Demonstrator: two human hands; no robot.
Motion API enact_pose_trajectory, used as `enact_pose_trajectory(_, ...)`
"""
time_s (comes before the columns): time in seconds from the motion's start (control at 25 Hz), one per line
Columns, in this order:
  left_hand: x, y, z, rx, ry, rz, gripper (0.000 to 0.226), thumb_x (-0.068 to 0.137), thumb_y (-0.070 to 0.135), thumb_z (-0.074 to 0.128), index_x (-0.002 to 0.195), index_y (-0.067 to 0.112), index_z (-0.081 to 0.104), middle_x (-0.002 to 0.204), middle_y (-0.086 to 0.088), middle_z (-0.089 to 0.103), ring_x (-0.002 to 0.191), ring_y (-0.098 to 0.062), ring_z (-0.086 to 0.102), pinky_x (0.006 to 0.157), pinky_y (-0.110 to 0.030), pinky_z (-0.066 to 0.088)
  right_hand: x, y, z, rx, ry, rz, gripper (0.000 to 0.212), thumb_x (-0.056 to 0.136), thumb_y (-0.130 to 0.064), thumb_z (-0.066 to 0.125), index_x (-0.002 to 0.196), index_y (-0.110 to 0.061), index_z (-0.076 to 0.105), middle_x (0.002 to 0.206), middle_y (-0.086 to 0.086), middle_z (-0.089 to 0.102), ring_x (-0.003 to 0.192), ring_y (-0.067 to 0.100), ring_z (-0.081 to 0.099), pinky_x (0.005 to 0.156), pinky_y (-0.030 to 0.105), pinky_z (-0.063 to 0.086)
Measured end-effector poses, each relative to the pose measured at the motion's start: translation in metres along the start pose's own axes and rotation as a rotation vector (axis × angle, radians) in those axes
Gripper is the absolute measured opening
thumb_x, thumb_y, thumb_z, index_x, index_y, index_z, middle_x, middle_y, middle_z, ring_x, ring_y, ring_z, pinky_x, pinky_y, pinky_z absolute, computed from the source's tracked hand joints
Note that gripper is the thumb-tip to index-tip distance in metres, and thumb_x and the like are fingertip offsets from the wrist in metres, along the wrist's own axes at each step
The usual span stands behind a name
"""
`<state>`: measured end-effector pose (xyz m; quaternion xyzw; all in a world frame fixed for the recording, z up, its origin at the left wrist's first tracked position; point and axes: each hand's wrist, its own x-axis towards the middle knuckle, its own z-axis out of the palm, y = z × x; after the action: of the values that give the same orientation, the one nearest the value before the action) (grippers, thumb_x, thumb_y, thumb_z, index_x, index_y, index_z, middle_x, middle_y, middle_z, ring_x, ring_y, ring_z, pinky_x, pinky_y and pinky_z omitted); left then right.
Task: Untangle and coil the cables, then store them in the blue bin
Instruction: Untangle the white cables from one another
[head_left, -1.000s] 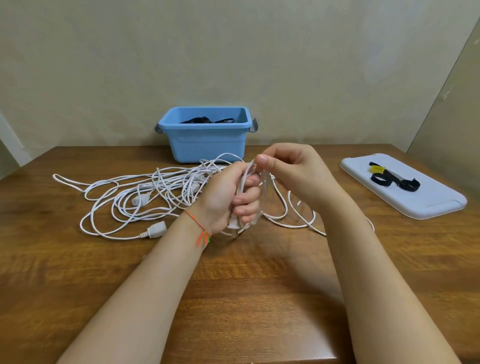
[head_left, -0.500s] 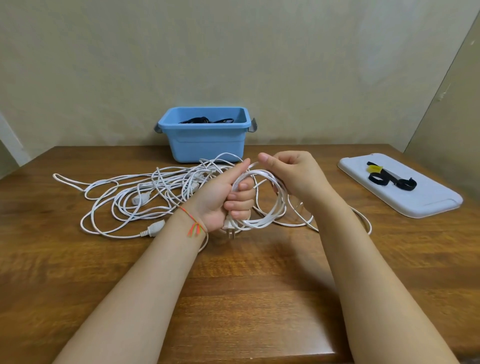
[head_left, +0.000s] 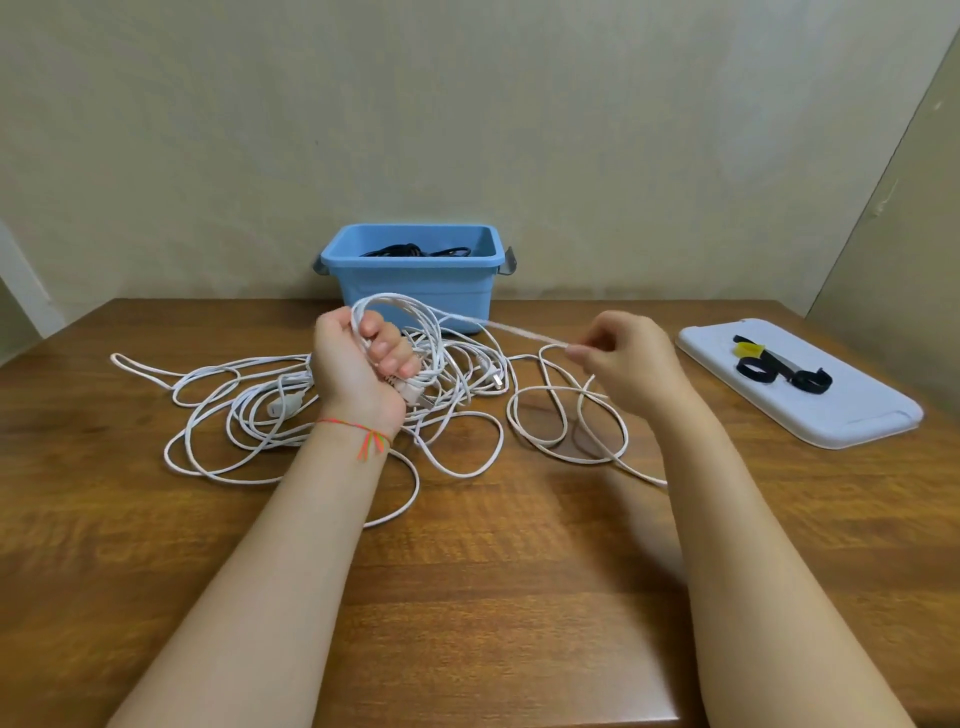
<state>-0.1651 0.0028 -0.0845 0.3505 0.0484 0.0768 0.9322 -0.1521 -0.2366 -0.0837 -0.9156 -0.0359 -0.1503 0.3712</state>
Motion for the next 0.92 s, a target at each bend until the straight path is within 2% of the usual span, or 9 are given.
enact_pose_trajectory(0.12,-0.012,-0.011,0.014,0.248,-0.171,0.096,0.039,0.104,0.026,0.031,0.068,0.017,0.041,0.051,0.001,0.045,0.045,-0.015,0.044,0.047,-0.025,0.044,-0.01,-0.022,0.013,-0.196,-0.263,-0.156,0.01,0.09,-0.026,0.07,0.081,-0.027,0.067,0.074,-0.011,0.06,0.074,0.013,0.054,0.065,0.027,0.038)
enact_pose_trajectory(0.2,-0.019,-0.018,0.018,0.583,-0.265,0.186,0.038,0.108,0.026,0.028,0.076,0.014,0.046,0.061,-0.005,0.062,0.063,-0.024,0.063,0.066,-0.034,0.058,-0.019,-0.037,0.019,-0.094,-0.437,-0.231,0.012,0.09,-0.025,0.071,0.078,-0.027,0.07,0.068,-0.01,0.059,0.064,0.008,0.049,0.063,0.026,0.038)
enact_pose_trajectory(0.28,-0.021,-0.024,0.017,0.978,-0.336,0.283,0.038,0.108,0.027,0.031,0.077,0.014,0.048,0.066,-0.005,0.062,0.068,-0.023,0.062,0.066,-0.036,0.055,-0.027,-0.047,0.017,0.18,-0.53,-0.278,0.009,0.089,-0.021,0.072,0.082,-0.017,0.076,0.065,-0.006,0.063,0.059,0.003,0.05,0.062,0.017,0.039)
enact_pose_trajectory(0.36,-0.02,-0.028,0.014,1.188,-0.398,0.282,0.039,0.107,0.029,0.035,0.074,0.012,0.046,0.058,-0.002,0.05,0.052,-0.017,0.05,0.049,-0.03,0.042,-0.031,-0.049,0.009,0.457,-0.539,-0.275,0.007,0.089,-0.012,0.071,0.084,-0.008,0.074,0.067,0.0,0.068,0.057,-0.001,0.054,0.06,0.01,0.04)
enact_pose_trajectory(0.48,-0.018,-0.025,0.016,1.052,-0.447,0.046,0.039,0.107,0.029,0.038,0.074,0.009,0.045,0.048,0.0,0.031,0.035,-0.01,0.028,0.038,-0.019,0.023,-0.023,-0.037,-0.002,0.738,-0.447,-0.224,0.011,0.083,-0.01,0.069,0.092,-0.016,0.073,0.072,0.009,0.053,0.055,0.007,0.041,0.055,0.02,0.033)
enact_pose_trajectory(0.6,-0.025,-0.015,0.015,0.875,-0.61,-0.248,0.049,0.101,0.051,0.041,0.069,0.015,0.045,0.045,0.002,0.021,0.034,-0.011,0.018,0.038,-0.018,0.018,-0.012,-0.023,-0.005,0.892,-0.3,-0.158,0.015,0.08,-0.011,0.069,0.087,-0.023,0.076,0.072,0.0,0.055,0.061,0.012,0.041,0.06,0.026,0.033)
enact_pose_trajectory(0.72,-0.031,-0.002,0.015,0.507,-0.775,-0.449,0.043,0.096,0.051,0.043,0.065,0.02,0.045,0.046,0.006,0.016,0.036,-0.009,0.011,0.036,-0.018,0.016,-0.007,-0.019,0.001,0.907,-0.145,-0.069,0.005,0.086,-0.014,0.073,0.086,-0.019,0.074,0.059,-0.004,0.048,0.052,0.012,0.035,0.052,0.025,0.032)
enact_pose_trajectory(0.84,-0.02,0.002,0.012,0.17,-0.577,-0.396,0.044,0.101,0.044,0.038,0.064,0.021,0.042,0.043,0.008,0.02,0.033,-0.006,0.013,0.033,-0.018,0.016,-0.004,-0.011,0.007,0.716,-0.1,0.006,0.008,0.092,-0.017,0.068,0.09,-0.019,0.076,0.051,-0.009,0.044,0.045,0.008,0.033,0.046,0.023,0.029)
enact_pose_trajectory(0.92,-0.011,0.001,0.006,-0.012,-0.393,-0.339,0.046,0.104,0.039,0.037,0.062,0.02,0.041,0.043,0.008,0.023,0.032,-0.005,0.019,0.033,-0.018,0.018,-0.004,-0.008,0.009,0.375,-0.113,0.026,0.008,0.093,-0.024,0.069,0.092,-0.023,0.077,0.051,-0.015,0.049,0.046,0.002,0.039,0.052,0.023,0.032)
